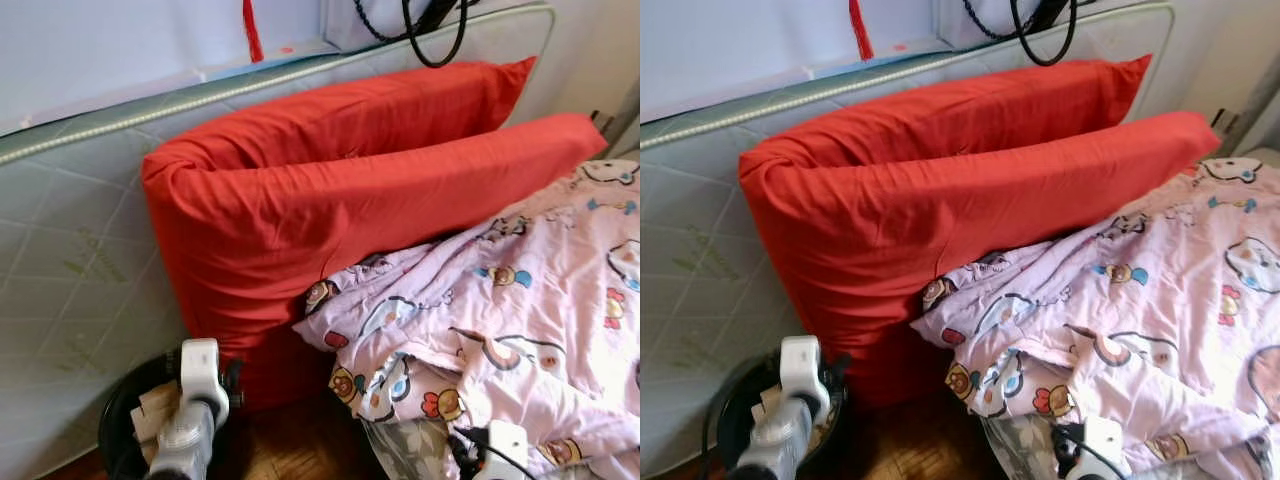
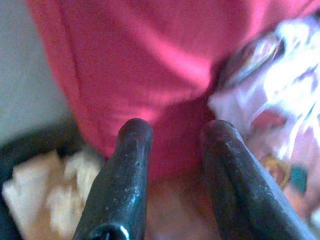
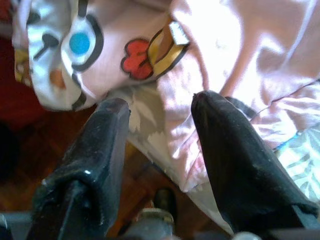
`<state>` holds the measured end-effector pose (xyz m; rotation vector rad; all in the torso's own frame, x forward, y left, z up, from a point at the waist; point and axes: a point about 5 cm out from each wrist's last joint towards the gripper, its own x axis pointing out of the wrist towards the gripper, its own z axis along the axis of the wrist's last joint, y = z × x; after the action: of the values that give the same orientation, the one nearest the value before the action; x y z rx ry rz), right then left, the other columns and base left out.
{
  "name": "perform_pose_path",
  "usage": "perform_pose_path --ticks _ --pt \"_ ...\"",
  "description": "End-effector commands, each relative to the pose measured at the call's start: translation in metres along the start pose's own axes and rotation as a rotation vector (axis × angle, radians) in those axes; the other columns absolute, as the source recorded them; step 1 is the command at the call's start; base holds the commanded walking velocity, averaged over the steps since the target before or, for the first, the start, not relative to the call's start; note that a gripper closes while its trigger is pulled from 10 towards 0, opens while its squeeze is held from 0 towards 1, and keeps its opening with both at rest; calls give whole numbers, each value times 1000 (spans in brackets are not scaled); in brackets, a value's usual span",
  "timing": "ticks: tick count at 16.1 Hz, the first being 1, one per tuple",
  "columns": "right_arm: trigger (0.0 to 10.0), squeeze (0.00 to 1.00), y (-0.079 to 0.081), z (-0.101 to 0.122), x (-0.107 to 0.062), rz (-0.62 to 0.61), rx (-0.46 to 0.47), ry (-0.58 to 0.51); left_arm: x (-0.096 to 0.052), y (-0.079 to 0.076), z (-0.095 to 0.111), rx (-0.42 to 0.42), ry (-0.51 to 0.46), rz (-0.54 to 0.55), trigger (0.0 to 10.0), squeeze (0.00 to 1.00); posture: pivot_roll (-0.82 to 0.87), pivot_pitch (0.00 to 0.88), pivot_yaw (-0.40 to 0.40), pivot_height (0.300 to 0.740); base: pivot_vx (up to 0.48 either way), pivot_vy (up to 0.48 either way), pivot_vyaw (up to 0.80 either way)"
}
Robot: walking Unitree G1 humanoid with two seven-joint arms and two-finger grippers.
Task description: Clean up the room
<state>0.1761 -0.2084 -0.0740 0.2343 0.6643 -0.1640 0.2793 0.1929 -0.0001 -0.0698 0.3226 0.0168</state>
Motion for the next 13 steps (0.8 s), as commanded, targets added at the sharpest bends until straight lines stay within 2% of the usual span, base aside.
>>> perform_pose_path --ticks 1,2,3,4,6,8,10,13 --pt "10000 0 -2 -2 -2 -5 18 -18 -3 0 3 -21 -52 -11 10000 0 27 108 4 740 0 0 0" --pt "10000 0 -2 -2 -3 0 14 -23 -5 0 5 -12 -82 -15 10000 0 31 104 4 740 0 0 0" --pt "10000 0 22 64 19 62 -36 -259 -6 2 10 -9 -122 -8 10000 0 37 102 6 740 0 0 0" --pt "10000 0 33 95 24 77 -48 -381 -8 5 14 5 -153 0 10000 0 36 96 9 740 0 0 0" --pt "10000 0 33 101 19 68 -55 -459 -13 -1 15 62 -186 -47 10000 0 25 77 15 740 0 0 0" --pt "10000 0 37 103 16 95 -64 -500 -17 -5 21 57 -230 -52 10000 0 22 62 12 740 0 0 0" --pt "10000 0 37 105 14 102 -91 -515 -18 -8 27 56 -258 -56 10000 0 24 59 9 740 0 0 0" --pt "10000 0 32 101 11 113 -144 -505 -22 -8 35 122 -294 -93 10000 0 32 49 7 740 0 0 0"
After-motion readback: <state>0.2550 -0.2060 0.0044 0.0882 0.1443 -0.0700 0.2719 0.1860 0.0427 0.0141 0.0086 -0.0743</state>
